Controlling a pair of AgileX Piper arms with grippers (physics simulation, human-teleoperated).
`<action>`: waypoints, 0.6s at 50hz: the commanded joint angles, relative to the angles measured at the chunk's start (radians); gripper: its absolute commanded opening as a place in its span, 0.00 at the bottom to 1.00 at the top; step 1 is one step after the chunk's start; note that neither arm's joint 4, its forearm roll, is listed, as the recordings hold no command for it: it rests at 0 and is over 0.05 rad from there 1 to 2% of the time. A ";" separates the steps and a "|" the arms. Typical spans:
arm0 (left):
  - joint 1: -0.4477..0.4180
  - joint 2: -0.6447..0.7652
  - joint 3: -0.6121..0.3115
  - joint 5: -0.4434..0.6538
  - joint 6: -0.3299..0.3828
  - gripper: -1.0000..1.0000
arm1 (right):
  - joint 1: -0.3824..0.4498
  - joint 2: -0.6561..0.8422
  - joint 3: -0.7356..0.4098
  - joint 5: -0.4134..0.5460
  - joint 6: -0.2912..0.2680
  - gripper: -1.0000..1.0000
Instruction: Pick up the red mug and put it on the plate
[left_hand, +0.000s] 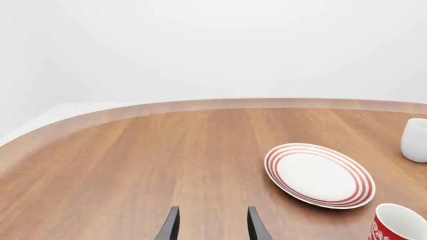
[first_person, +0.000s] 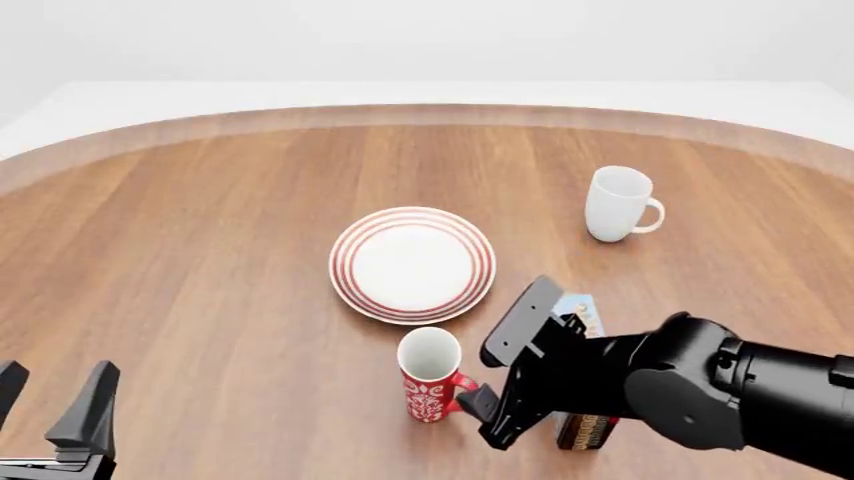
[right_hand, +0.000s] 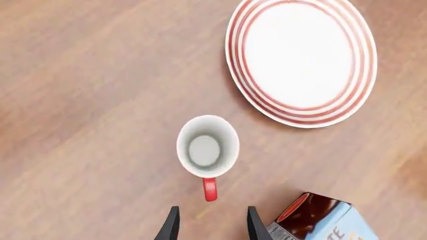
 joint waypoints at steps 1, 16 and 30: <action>0.000 0.000 0.000 0.000 0.000 1.00 | 0.011 0.046 0.006 -0.038 0.012 1.00; 0.000 0.000 0.000 0.000 0.000 1.00 | 0.004 0.102 0.003 -0.082 0.023 1.00; 0.000 0.000 0.000 0.000 0.000 1.00 | -0.001 0.150 0.027 -0.134 0.043 1.00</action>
